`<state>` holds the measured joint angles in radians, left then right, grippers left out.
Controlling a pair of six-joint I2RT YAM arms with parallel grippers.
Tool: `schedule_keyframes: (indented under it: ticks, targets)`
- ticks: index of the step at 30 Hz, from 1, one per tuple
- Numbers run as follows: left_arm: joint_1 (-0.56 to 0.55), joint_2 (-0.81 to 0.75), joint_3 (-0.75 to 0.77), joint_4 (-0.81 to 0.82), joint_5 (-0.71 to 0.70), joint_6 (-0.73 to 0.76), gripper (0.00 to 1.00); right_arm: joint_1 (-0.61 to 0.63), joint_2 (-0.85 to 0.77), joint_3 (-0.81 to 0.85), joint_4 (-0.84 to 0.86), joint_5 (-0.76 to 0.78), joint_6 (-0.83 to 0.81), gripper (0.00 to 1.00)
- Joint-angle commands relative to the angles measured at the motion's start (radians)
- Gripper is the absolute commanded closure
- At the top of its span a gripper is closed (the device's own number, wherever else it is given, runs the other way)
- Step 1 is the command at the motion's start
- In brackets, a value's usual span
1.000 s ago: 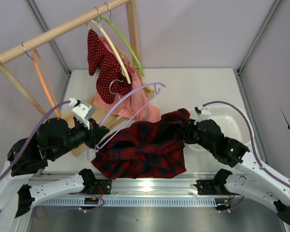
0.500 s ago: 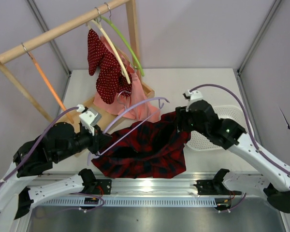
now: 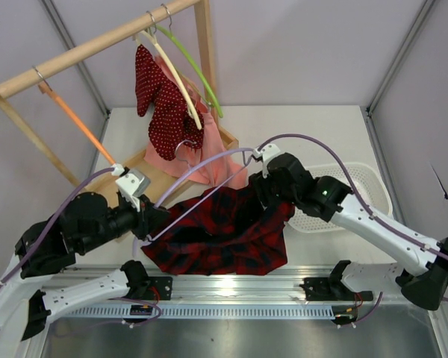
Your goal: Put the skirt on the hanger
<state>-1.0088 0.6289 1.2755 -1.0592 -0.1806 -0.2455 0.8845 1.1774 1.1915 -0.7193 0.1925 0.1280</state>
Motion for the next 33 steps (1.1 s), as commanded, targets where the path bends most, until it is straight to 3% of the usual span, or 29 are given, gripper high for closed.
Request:
schedule_keyframes:
  ticks: [1, 2, 5, 6, 7, 16, 21, 26, 33]
  targets:
    - [-0.005, -0.017, 0.016, 0.031, -0.005, -0.011, 1.00, 0.008, 0.063, -0.001, 0.018, 0.087, -0.051, 0.48]
    - [-0.005, -0.018, 0.018, 0.028, -0.005, -0.012, 1.00, 0.008, 0.074, -0.006, 0.020, 0.087, -0.056, 0.51]
    - [-0.005, -0.026, 0.010, 0.024, -0.017, -0.017, 1.00, 0.007, 0.099, -0.030, 0.023, 0.073, -0.050, 0.73]
    - [-0.005, -0.028, 0.013, 0.025, -0.017, -0.017, 1.00, 0.004, 0.094, -0.044, 0.026, 0.076, -0.018, 0.92]
    - [-0.004, -0.034, 0.009, 0.028, -0.016, -0.018, 1.00, -0.007, 0.084, -0.056, 0.032, 0.081, 0.007, 1.00]
    - [-0.005, -0.066, -0.008, 0.011, -0.010, -0.020, 1.00, -0.162, -0.393, -0.384, 0.207, 0.108, 0.462, 1.00]
    - [-0.005, -0.071, -0.027, 0.022, 0.004, -0.008, 1.00, -0.170, -0.649, -0.564, 0.360, 0.105, 0.591, 1.00]
    - [-0.005, -0.060, -0.036, 0.036, 0.018, 0.003, 1.00, -0.151, -0.644, -0.607, 0.526, 0.159, 0.584, 1.00]
    - [-0.005, -0.103, -0.088, 0.071, -0.003, -0.015, 1.00, -0.150, -0.452, -0.399, 0.655, 0.111, 0.498, 1.00]
